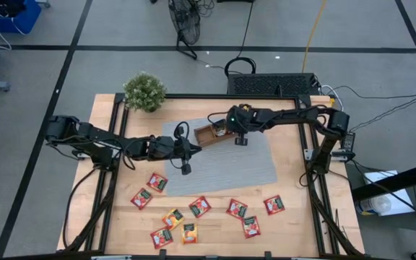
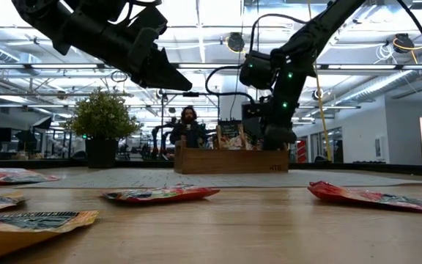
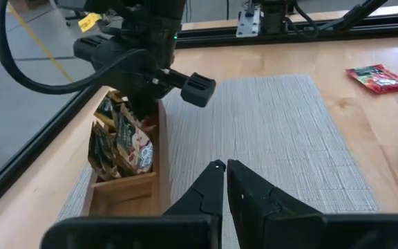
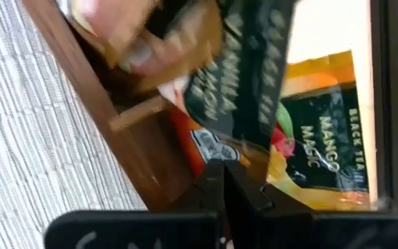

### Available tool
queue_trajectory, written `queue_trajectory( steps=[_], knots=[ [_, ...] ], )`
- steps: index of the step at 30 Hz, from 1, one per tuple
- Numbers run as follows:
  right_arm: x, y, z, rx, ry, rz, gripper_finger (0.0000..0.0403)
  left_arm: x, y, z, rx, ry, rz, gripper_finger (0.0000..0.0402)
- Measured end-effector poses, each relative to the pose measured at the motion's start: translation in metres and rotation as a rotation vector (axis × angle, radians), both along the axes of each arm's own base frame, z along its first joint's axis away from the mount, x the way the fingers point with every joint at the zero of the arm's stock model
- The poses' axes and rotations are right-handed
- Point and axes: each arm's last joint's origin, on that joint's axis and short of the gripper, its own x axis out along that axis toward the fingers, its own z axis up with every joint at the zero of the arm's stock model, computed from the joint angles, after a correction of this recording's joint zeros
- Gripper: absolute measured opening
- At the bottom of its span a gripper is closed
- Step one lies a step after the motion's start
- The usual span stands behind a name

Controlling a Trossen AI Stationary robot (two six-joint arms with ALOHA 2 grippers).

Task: Pick & Place Tea
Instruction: Put the yellow tea bag into the right section of the wooden organizer

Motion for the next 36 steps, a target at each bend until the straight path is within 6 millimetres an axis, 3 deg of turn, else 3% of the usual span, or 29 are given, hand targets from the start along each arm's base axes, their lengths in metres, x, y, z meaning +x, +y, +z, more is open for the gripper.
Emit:
queue_trajectory(
  steps=[6, 23, 36],
  knots=[
    [0.004, 0.006, 0.002, -0.05, -0.006, 0.002, 0.0, 0.0, 0.0, -0.001, -0.019, 0.002, 0.007, 0.0026],
    [-0.002, 0.022, -0.002, 0.283, -0.006, 0.047, 0.0, -0.001, 0.0, -0.002, -0.042, 0.016, 0.016, 0.0026],
    [-0.001, 0.018, -0.002, 0.18, -0.01, -0.008, 0.0, -0.001, 0.0, -0.002, -0.058, 0.012, 0.023, 0.0026]
  ],
)
